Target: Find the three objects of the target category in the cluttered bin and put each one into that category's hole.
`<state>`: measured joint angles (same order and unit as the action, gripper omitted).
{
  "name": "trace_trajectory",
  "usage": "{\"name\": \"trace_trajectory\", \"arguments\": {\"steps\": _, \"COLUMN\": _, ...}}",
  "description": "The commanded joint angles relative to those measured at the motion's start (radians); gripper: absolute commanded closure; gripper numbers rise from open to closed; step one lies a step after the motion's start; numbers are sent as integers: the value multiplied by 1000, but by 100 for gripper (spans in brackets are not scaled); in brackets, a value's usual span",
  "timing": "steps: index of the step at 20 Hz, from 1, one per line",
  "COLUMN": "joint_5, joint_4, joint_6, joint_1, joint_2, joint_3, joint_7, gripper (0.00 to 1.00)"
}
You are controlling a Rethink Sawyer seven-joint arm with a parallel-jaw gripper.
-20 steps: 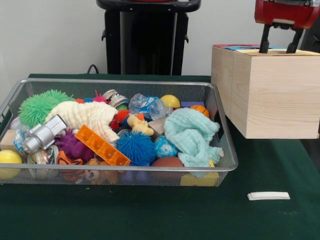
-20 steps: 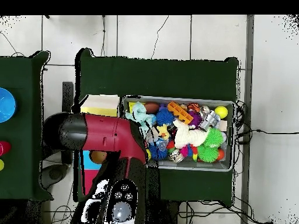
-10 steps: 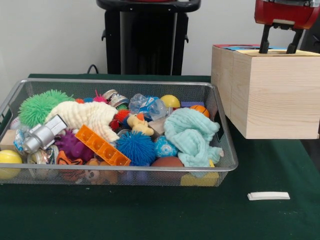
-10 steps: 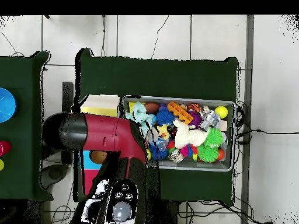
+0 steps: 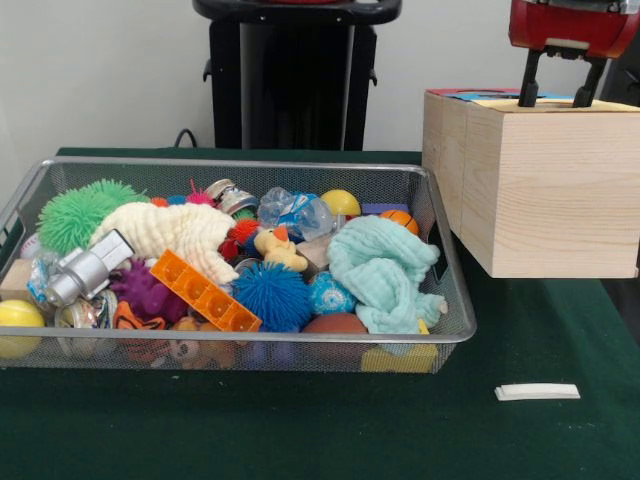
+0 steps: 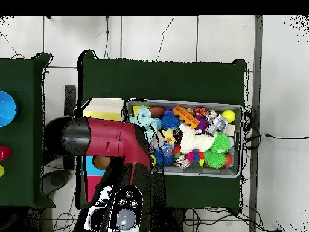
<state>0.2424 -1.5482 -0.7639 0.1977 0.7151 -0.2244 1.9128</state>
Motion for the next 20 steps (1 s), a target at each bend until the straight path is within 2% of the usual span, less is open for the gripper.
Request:
{"name": "trace_trajectory", "arguments": {"steps": 1, "joint_5": 6, "joint_4": -33, "joint_6": 8, "joint_1": -58, "joint_2": 38, "joint_3": 5, "joint_7": 168, "gripper": 0}}
{"name": "trace_trajectory", "arguments": {"steps": 5, "joint_5": 7, "joint_4": -22, "joint_6": -4, "joint_1": -58, "joint_2": 35, "joint_3": 2, "joint_7": 174, "gripper": 0}}
{"name": "trace_trajectory", "arguments": {"steps": 10, "joint_5": 12, "joint_4": -32, "joint_6": 33, "joint_1": -68, "joint_2": 16, "joint_3": 20, "joint_7": 164, "gripper": 0}}
{"name": "trace_trajectory", "arguments": {"steps": 20, "joint_5": -5, "joint_4": -32, "joint_6": 17, "joint_1": -53, "joint_2": 19, "joint_3": 3, "joint_7": 171, "gripper": 0}}
